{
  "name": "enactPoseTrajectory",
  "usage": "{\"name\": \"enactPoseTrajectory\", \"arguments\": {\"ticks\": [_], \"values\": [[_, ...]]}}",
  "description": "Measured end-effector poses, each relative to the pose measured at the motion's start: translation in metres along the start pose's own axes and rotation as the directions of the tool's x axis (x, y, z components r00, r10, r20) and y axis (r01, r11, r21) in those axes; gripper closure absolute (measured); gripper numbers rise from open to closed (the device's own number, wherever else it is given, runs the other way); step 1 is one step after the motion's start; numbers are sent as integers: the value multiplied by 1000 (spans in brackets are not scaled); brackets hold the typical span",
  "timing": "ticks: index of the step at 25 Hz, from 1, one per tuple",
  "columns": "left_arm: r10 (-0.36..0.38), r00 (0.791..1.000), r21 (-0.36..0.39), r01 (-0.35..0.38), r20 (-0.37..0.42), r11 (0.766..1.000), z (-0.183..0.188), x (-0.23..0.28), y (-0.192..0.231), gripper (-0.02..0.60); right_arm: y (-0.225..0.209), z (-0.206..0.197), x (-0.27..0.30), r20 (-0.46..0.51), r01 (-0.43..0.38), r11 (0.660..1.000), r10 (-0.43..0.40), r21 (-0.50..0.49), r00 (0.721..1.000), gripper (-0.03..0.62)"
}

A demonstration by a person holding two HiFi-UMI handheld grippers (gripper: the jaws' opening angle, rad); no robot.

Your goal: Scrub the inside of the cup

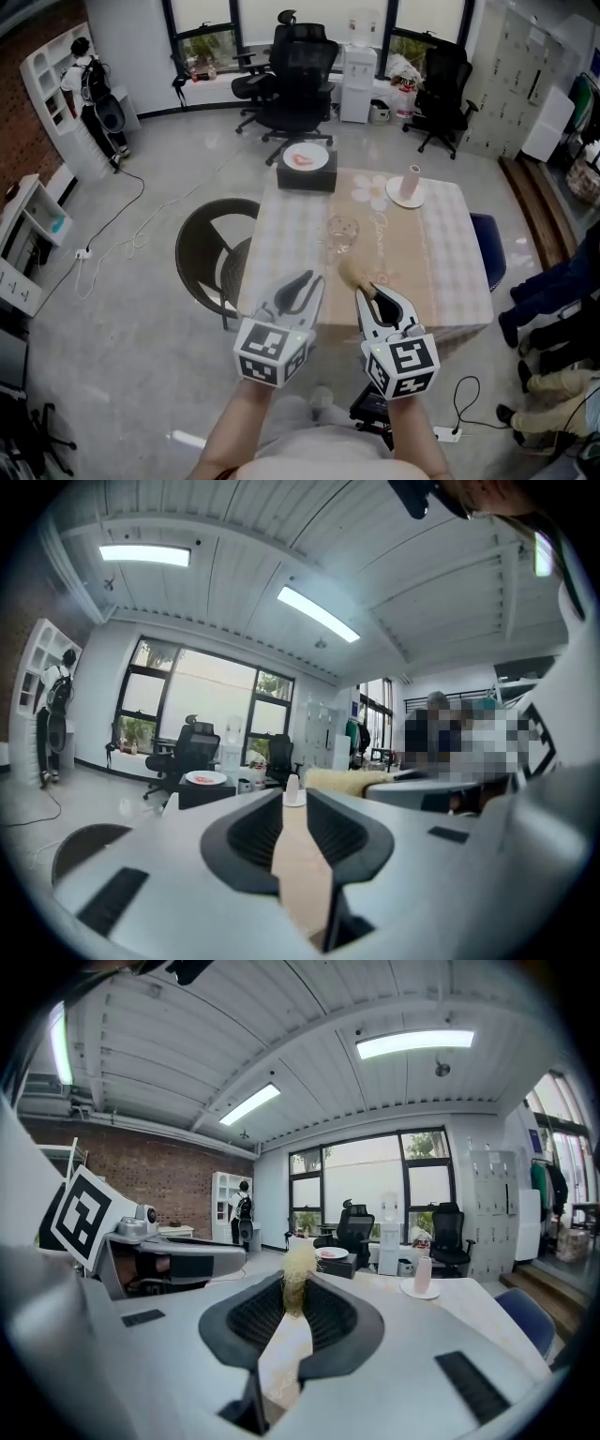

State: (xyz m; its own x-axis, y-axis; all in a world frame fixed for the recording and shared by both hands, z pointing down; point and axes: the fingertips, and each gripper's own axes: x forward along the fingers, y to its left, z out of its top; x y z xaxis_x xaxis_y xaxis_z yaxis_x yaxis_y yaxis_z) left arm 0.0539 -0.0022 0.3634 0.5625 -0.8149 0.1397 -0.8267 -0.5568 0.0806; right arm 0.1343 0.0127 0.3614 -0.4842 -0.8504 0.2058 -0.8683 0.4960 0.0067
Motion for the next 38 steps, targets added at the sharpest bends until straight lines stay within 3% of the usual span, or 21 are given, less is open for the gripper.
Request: {"name": "enactPoseTrajectory", "arguments": {"ticks": [2, 7, 13, 17, 19, 24, 27, 35, 38], "values": [[-5, 1000, -7, 5, -11, 1000, -3, 9, 7, 441, -6, 0, 10, -5, -1, 1000, 1, 5, 1000, 539], [-17, 1000, -19, 16, -24, 1000, -9, 31, 30, 341, -22, -1, 35, -18, 5, 1000, -5, 13, 1000, 537], [-53, 995, -15, 52, -81, 999, -23, 65, 59, 341, -46, 1, 70, -34, 54, 998, -52, 34, 998, 537], [-114, 988, -16, 113, -102, 993, -29, 87, 77, 416, -56, 7, 97, -39, 82, 996, -80, 38, 996, 537], [-144, 982, -25, 142, -126, 990, -35, 98, 86, 416, -60, 7, 110, -50, 94, 995, -92, 40, 994, 537], [-234, 950, 3, 239, -206, 971, -51, 123, 102, 416, -69, 1, 136, -85, 134, 990, -130, 46, 988, 537], [-265, 934, 42, 283, -238, 958, -59, 137, 112, 416, -74, -1, 148, -96, 155, 986, -149, 56, 984, 537], [-337, 867, 91, 394, -367, 915, -101, 169, 126, 416, -85, -14, 163, -152, 162, 985, -151, 62, 977, 537], [-353, 855, 108, 420, -379, 901, -109, 182, 130, 417, -96, -21, 166, -170, 156, 986, -144, 64, 975, 537]]}}
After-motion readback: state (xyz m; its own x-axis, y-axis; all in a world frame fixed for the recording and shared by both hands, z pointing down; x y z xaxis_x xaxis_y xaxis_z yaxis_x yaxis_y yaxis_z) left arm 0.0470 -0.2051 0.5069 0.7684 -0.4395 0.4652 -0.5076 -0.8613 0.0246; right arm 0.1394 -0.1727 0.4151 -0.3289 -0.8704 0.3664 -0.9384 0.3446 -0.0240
